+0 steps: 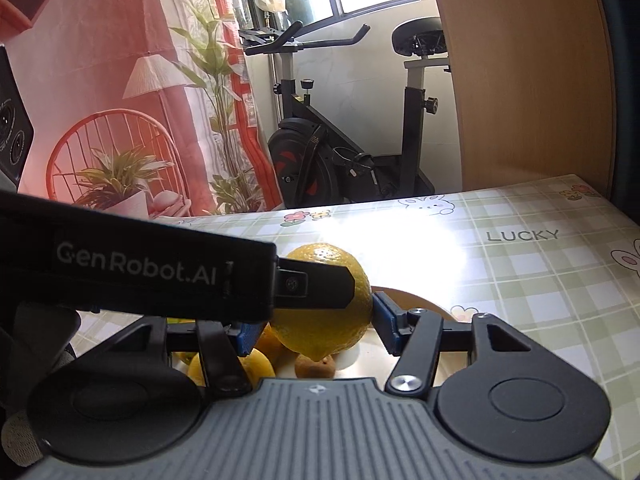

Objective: Organize fruits
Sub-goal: 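Lift the second lemon and carry it over the plate, then lower the lemon onto the plate and open the left gripper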

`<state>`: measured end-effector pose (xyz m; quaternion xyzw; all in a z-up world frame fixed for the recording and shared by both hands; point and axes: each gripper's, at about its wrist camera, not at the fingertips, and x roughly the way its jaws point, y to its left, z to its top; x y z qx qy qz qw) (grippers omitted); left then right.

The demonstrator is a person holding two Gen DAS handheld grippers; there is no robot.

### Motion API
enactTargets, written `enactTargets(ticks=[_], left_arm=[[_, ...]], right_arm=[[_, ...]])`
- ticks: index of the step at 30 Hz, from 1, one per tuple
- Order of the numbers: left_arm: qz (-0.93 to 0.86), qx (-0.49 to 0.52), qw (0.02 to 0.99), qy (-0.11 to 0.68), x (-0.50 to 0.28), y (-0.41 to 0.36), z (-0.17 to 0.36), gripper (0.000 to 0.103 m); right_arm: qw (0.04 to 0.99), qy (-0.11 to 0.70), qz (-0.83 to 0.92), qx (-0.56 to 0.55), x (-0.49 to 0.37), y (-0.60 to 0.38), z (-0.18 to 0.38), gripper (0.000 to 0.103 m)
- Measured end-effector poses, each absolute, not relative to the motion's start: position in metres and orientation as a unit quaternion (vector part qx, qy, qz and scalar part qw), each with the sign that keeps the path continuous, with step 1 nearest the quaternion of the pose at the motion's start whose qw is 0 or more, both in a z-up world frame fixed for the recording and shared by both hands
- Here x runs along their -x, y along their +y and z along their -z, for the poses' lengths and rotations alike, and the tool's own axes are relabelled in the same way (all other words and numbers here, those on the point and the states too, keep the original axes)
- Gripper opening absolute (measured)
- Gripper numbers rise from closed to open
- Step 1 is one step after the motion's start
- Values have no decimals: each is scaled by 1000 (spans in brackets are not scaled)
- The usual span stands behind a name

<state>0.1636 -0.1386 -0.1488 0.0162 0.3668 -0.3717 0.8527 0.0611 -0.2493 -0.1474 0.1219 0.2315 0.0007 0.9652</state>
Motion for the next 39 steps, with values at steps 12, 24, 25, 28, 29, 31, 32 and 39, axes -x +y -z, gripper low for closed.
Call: enactTargets(ticks=[12, 24, 25, 28, 29, 31, 32, 39], left_arm=[[361, -24, 849, 385, -176, -151, 155, 52], [351, -19, 857, 377, -177, -145, 151, 52], [350, -17, 858, 375, -177, -143, 149, 52], [350, -17, 862, 367, -175, -133, 143, 53], [350, -17, 863, 363, -175, -129, 141, 53], [350, -17, 866, 356, -174, -119, 137, 53], [348, -15, 868, 354, -174, -113, 135, 53], [327, 4, 881, 342, -180, -58, 122, 53]], right_arm=[[960, 249, 18, -127, -71, -269, 173, 59], [957, 261, 28, -127, -76, -268, 176, 60], [957, 258, 30, -128, -75, -269, 176, 60], [957, 256, 32, -133, -73, -270, 176, 60], [957, 255, 32, -133, -71, -270, 175, 60], [958, 253, 35, -128, -68, -268, 174, 60], [959, 250, 37, -127, -65, -267, 174, 60], [961, 236, 51, -138, -45, -268, 168, 60]])
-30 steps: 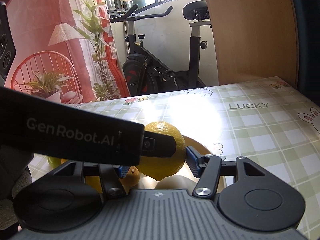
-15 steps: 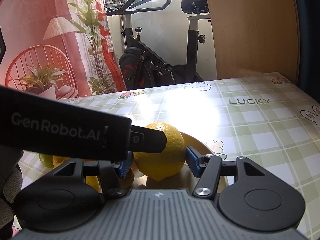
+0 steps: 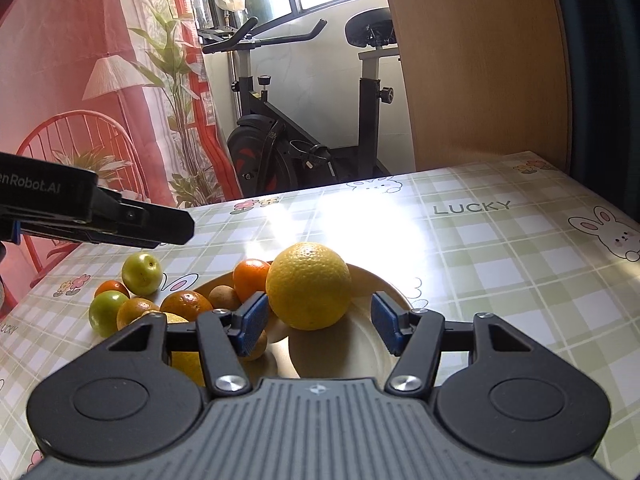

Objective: Organize fruits

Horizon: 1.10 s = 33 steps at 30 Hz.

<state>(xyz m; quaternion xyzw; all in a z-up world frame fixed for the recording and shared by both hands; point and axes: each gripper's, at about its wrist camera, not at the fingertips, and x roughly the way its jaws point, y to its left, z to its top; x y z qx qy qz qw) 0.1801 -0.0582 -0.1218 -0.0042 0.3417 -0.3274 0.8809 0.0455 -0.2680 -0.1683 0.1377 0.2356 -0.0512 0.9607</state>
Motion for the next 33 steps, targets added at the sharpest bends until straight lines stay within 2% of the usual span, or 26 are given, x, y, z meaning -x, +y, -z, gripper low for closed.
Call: enactTargets(ticks=[8, 16, 33], left_arm=[[268, 20, 908, 322, -186, 5, 108, 53], [233, 23, 923, 304, -178, 35, 104, 53], [197, 73, 922, 325, -160, 73, 129, 53]], right_arm=[[967, 211, 31, -137, -43, -257, 143, 56], [972, 213, -28, -100, -63, -216, 125, 55], [936, 326, -105, 83, -128, -114, 146, 54]])
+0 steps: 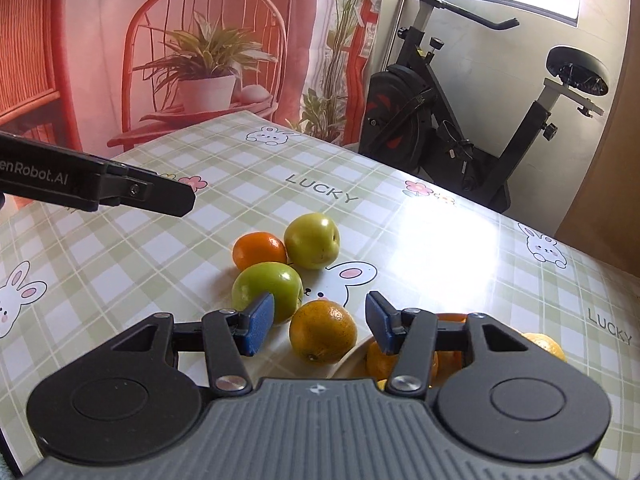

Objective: Organize fruits

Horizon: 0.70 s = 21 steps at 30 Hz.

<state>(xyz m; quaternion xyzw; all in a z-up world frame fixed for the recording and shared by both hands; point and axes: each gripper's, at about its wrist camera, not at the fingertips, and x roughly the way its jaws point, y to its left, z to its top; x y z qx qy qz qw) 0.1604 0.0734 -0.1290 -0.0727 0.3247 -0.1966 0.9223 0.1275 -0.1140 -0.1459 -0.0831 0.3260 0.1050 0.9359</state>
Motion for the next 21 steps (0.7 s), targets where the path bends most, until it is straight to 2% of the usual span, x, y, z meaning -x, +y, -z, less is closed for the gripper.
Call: enactTargets(ticks=[9, 19, 21], left_arm=[[196, 101, 915, 338, -153, 90, 142, 53], [200, 93, 923, 317, -145, 81, 142, 52], [196, 95, 925, 311, -143, 80, 142, 52]], right_arm=[[923, 360, -97, 100, -140, -108, 161, 55], [923, 347, -150, 74, -101, -103, 155, 54], [924, 338, -162, 71, -91, -103, 153, 51]])
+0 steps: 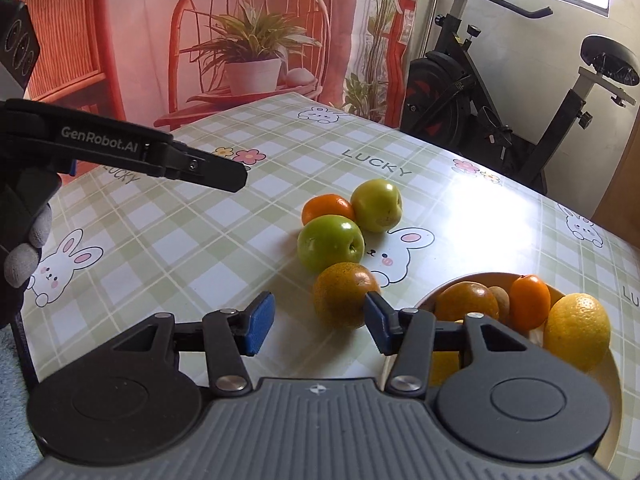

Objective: Organize fruits

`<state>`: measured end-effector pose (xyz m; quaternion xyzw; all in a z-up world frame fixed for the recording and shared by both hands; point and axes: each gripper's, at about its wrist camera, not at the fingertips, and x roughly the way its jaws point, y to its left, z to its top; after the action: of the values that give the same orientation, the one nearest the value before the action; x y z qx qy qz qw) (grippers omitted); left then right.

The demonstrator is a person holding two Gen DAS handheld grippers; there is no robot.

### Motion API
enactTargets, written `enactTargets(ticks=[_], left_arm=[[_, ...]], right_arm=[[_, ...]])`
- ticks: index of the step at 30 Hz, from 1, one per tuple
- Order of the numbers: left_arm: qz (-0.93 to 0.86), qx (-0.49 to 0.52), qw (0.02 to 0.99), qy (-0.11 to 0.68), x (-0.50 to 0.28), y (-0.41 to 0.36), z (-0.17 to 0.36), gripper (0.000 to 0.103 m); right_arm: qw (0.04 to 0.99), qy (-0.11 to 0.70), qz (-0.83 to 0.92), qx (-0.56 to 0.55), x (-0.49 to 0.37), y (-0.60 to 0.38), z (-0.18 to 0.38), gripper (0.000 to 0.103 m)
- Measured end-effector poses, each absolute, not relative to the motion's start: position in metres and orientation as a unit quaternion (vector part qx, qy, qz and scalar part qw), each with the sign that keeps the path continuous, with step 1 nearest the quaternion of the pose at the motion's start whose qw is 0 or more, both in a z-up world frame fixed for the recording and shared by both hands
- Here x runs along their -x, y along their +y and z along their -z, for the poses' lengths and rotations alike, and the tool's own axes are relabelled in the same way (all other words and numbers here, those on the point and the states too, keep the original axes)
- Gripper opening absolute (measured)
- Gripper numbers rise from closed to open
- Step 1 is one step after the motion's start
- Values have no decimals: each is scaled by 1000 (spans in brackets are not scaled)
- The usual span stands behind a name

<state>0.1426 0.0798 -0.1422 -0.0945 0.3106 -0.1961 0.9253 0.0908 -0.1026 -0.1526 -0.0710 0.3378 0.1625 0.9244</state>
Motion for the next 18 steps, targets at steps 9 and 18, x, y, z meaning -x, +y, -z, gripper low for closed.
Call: enactTargets(ticks=[9, 18], left_arm=[[203, 96, 932, 284, -132, 73, 142, 52], [225, 87, 924, 298, -131, 68, 146, 52]], right_arm=[[933, 334, -128, 43, -86, -105, 160, 64], [936, 320, -140, 46, -86, -92, 166, 76]])
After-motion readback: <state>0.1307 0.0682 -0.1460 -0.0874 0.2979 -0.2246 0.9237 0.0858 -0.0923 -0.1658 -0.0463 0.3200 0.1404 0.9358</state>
